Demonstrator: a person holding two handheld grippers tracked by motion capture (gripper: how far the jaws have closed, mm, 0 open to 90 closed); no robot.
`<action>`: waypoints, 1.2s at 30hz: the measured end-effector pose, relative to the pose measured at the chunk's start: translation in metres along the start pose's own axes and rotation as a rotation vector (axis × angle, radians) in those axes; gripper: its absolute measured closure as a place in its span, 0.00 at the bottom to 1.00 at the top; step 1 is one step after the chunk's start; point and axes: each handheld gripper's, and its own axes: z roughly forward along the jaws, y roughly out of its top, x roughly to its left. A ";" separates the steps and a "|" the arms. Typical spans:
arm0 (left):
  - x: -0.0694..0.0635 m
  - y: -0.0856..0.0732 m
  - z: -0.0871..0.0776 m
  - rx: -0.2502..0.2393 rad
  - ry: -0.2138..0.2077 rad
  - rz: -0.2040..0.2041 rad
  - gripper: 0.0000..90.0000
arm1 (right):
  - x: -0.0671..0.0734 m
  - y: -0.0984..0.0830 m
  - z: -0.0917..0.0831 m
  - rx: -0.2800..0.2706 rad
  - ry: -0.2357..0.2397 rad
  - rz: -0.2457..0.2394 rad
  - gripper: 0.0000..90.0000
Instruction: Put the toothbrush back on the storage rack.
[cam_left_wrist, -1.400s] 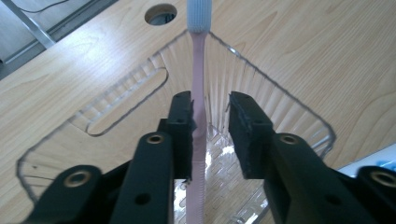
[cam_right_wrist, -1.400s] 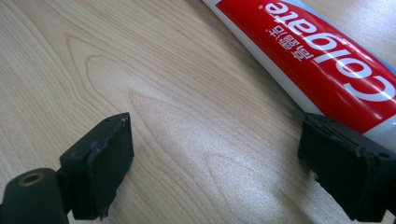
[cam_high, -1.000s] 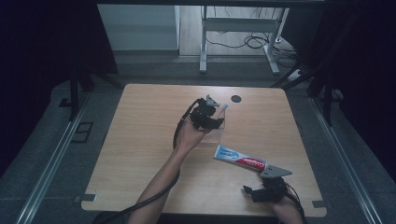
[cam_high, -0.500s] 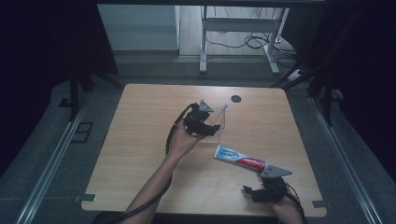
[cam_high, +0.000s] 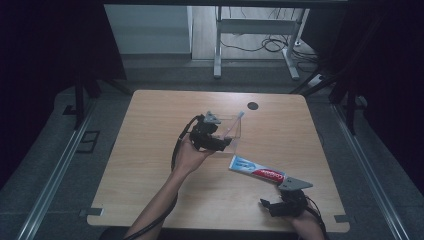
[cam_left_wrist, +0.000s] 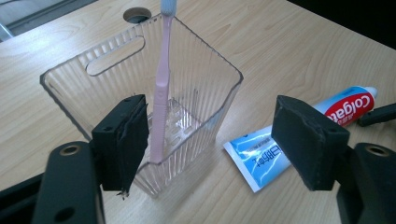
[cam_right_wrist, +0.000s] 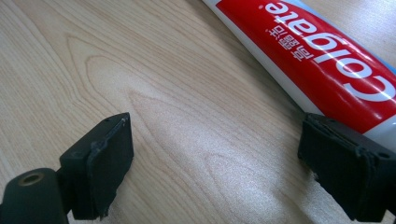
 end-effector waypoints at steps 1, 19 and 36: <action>0.000 -0.001 -0.001 0.000 -0.003 -0.002 0.30 | 0.000 0.000 0.000 0.000 0.000 0.000 0.11; 0.008 -0.034 -0.014 -0.004 0.010 -0.021 0.25 | 0.000 0.000 0.000 0.000 0.000 0.001 0.11; 0.009 -0.071 -0.033 -0.046 -0.018 -0.058 0.23 | 0.000 0.000 0.000 -0.001 0.000 0.003 0.11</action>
